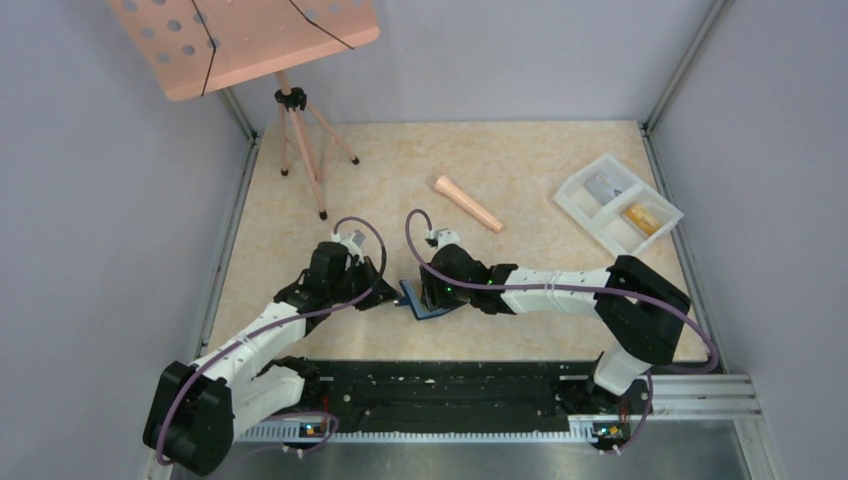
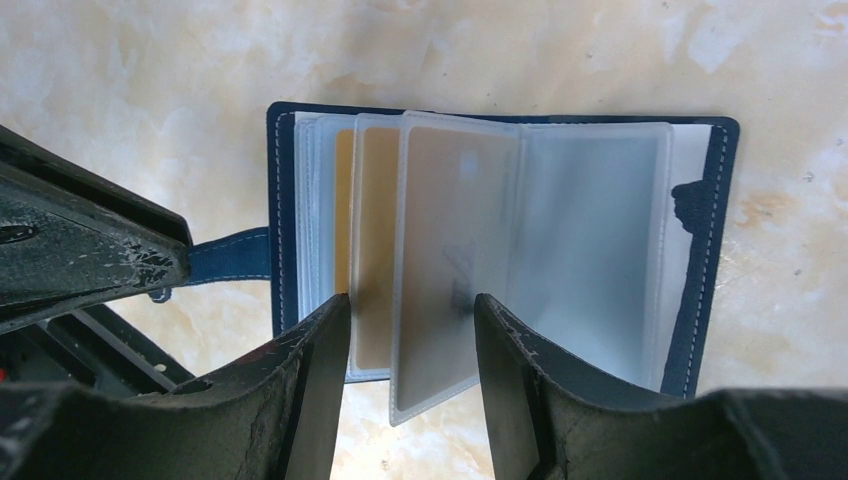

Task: Take the credit cards out of the card holder
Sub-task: Remove the credit card from the card holder.

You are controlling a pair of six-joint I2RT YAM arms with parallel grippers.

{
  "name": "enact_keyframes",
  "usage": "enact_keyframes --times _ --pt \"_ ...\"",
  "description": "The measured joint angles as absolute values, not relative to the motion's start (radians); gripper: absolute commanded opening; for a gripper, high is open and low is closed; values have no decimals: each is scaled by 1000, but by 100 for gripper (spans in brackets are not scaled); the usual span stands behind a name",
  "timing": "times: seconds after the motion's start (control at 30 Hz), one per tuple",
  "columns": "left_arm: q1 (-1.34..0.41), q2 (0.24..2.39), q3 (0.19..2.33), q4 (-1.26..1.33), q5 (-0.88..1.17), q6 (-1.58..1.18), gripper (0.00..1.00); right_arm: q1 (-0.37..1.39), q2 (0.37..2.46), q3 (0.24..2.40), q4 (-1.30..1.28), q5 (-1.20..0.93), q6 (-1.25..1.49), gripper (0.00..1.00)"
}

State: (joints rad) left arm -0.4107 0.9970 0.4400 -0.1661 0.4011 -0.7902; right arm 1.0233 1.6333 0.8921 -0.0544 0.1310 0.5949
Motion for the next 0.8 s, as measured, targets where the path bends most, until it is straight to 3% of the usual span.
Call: enact_keyframes --times 0.43,0.8 --pt "-411 997 440 -180 388 -783 0 1016 1598 891 -90 192 580 56" --pt "-411 997 440 -181 377 -782 0 1016 1597 891 -100 216 567 70"
